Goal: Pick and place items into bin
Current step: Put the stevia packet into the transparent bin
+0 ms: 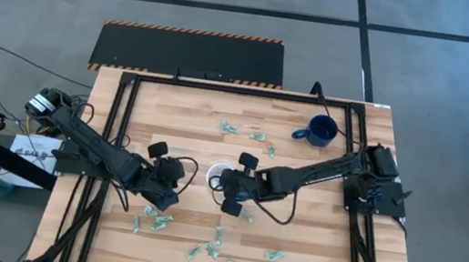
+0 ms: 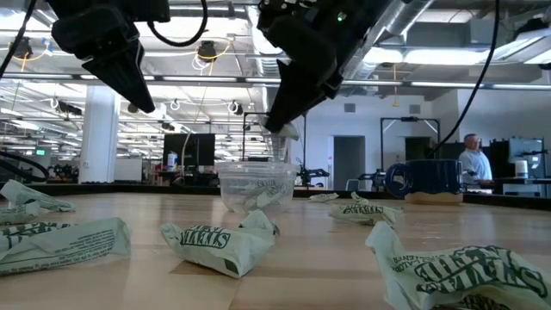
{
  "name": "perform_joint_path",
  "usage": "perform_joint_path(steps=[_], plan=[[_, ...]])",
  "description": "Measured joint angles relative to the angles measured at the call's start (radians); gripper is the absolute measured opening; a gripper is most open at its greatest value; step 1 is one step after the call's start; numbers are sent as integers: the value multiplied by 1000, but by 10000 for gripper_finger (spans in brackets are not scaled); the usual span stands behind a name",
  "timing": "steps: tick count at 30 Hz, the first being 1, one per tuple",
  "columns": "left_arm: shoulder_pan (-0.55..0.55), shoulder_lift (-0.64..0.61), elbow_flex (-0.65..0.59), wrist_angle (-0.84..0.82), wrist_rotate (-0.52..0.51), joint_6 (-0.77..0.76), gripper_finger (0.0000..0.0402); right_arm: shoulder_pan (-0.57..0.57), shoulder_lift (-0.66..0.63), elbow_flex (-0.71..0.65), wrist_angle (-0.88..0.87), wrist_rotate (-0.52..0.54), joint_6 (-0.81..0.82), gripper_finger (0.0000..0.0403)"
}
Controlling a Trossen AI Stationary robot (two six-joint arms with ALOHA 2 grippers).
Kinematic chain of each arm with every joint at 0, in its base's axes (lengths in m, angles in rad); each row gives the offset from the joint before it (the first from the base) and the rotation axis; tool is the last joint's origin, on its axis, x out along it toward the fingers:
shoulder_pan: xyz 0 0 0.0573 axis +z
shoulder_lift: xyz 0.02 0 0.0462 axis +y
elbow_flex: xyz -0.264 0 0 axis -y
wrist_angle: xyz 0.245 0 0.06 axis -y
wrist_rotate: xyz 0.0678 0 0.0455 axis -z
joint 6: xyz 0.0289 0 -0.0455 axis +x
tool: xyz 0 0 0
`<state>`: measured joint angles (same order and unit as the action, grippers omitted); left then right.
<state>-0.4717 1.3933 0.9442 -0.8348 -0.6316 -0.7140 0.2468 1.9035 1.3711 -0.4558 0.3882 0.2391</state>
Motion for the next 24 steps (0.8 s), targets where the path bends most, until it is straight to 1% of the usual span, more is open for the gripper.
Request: perform_joint_path(steps=[6, 13, 16, 18, 20, 22, 24], plan=[[0, 0, 0, 0, 33, -6, 116, -28, 0, -1, 23, -44, -4, 42], [0, 0, 0, -10, 34, -8, 116, -48, 0, -1, 30, -47, -5, 81], [0, 0, 0, -21, 43, -13, 116, -46, -6, -1, -13, -41, -9, 89], [0, 0, 0, -31, 79, -31, 116, -37, -19, -1, -60, -18, -8, 92], [-1, 0, 0, -45, 139, -49, 116, -19, -36, -1, -125, 11, 11, 93], [-9, 0, -10, -35, 203, -59, 116, 4, -45, -1, -163, 15, 36, 93], [-24, 0, -36, -5, 293, -58, 116, 35, -47, -1, -185, 16, 57, 93]])
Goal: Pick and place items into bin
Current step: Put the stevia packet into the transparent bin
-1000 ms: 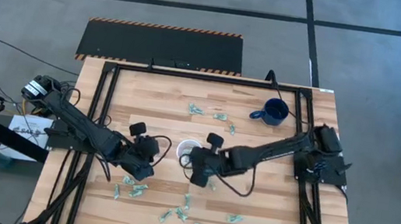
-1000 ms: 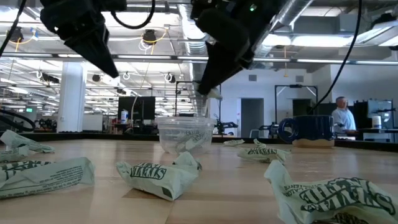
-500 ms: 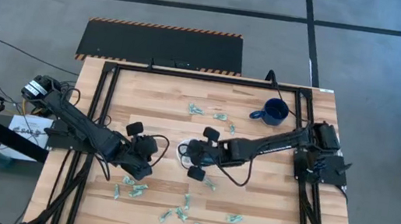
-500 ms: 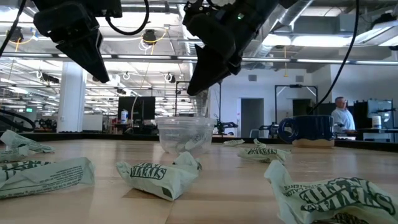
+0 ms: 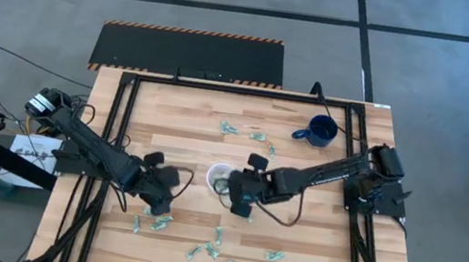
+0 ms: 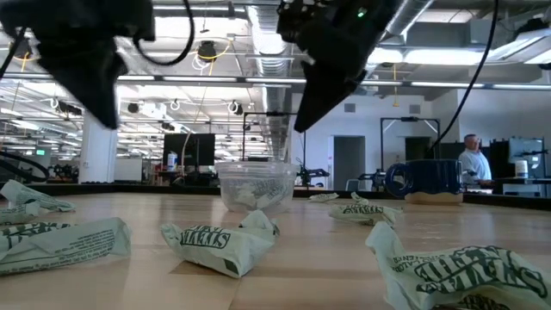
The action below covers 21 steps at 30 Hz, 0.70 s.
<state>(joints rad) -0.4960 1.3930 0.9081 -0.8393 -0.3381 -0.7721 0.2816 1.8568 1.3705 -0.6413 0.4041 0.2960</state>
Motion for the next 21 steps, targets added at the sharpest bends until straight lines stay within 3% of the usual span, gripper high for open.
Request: perform_joint_path(steps=[2, 5, 12, 21], plan=[[-18, 0, -36, 42, 92, -2, 116, 38, 0, 0, -12, 3, 16, 93], [-39, 0, -86, 89, 151, -85, 116, 92, 0, -4, -13, 17, 46, 93], [-49, 0, -138, 71, 157, -214, 116, 192, 0, -10, -96, 152, 143, 93], [-31, 0, -161, 81, 165, -227, 116, 242, 0, -10, -125, 182, 234, 93]])
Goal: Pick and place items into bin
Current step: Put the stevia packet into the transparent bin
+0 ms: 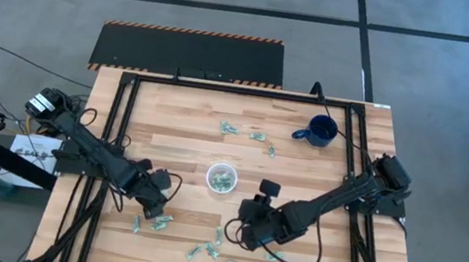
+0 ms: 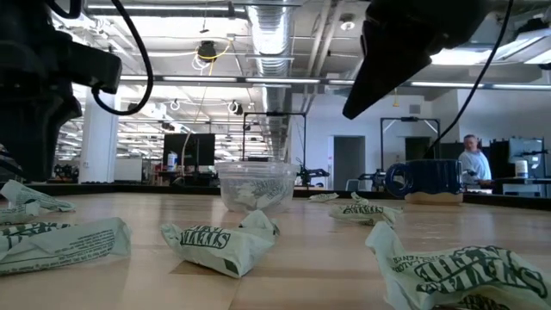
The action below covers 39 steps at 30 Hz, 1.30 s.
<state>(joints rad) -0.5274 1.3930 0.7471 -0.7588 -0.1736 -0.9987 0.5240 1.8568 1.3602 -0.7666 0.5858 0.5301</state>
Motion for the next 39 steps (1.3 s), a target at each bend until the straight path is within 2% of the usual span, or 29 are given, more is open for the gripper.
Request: perform_joint_path(steps=[5, 11, 20, 34, 39], plan=[[0, 0, 0, 7, 5, -18, 118, 6, 0, 0, 0, 6, 20, 93], [0, 4, 0, 18, -7, -18, 142, 13, 0, 0, -1, 19, 27, 93], [4, 135, 0, 13, 42, -17, 169, 13, 0, 0, -1, 22, 31, 93], [4, 161, 4, 17, 14, 64, 168, 13, 0, 0, -6, 26, 40, 93], [4, 162, 3, 32, 12, 105, 135, 13, 0, 0, -6, 26, 47, 93]])
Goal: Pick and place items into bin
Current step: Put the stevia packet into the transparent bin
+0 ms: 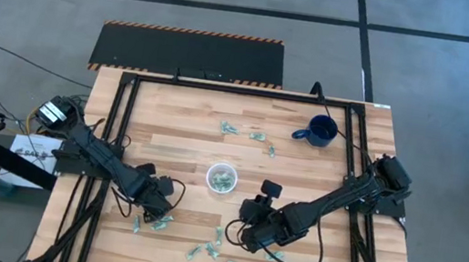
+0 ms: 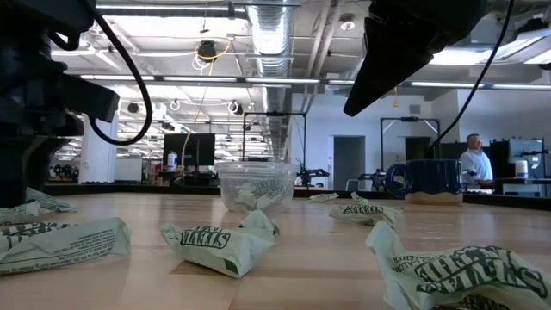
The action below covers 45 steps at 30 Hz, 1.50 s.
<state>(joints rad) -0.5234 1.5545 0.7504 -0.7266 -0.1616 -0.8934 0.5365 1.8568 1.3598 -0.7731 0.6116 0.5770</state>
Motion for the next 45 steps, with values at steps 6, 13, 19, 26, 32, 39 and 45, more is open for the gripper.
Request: perform_joint_path(steps=[6, 13, 19, 26, 32, 39, 45], plan=[[0, 1, -1, 30, 6, 45, 59, 0, 0, 0, 0, 0, 0, 93], [3, 7, 13, 27, -74, 78, 5, 0, 0, 0, -2, 5, 0, 93], [5, -14, 81, 22, -186, 162, 2, 3, 0, 0, -20, 19, 1, 93], [67, -56, 174, 70, -423, 324, 0, 12, 0, 0, -68, 22, 34, 93], [205, -68, 183, 358, -254, 563, 0, 24, 0, 0, -64, 37, 38, 93], [353, -65, 183, 540, -44, 696, 0, 47, 0, 0, -57, 52, 63, 93], [424, 14, 183, 561, 46, 702, 0, 61, 0, 0, -52, 57, 89, 93]])
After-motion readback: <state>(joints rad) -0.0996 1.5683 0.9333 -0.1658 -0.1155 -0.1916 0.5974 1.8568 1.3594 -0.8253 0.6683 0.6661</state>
